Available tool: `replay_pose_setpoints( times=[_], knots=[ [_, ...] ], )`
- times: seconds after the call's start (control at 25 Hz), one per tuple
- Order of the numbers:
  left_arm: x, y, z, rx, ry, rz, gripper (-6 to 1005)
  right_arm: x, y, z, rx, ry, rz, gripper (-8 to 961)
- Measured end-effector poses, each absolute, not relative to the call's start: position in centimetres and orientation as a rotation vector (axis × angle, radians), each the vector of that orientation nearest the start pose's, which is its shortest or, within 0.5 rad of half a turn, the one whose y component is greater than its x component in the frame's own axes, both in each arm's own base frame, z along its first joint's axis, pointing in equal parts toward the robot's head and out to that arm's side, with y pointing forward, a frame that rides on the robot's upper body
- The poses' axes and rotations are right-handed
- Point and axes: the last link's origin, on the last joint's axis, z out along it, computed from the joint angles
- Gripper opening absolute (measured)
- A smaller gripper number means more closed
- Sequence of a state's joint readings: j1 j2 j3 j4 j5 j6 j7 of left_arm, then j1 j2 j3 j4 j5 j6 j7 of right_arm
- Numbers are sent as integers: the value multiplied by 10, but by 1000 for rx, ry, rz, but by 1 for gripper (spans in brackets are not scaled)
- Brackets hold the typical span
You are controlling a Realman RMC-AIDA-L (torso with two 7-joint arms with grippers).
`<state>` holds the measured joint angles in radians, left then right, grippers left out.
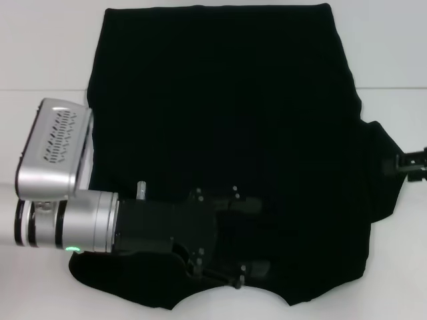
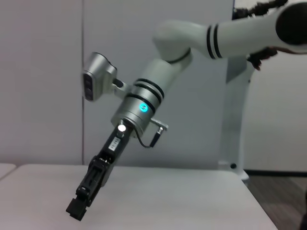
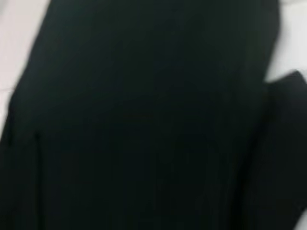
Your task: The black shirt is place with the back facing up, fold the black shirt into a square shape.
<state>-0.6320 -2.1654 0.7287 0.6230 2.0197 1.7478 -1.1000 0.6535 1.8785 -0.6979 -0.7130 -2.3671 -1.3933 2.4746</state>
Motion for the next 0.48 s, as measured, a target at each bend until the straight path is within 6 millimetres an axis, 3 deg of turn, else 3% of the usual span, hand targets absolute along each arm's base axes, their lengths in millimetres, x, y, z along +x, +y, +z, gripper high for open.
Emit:
replay_pose_setpoints(
  times=[0.48],
  knots=[
    [-200,312,-47,-3022,-6,-804,949,313,397,77,-2011,1721,131,778]
  ],
)
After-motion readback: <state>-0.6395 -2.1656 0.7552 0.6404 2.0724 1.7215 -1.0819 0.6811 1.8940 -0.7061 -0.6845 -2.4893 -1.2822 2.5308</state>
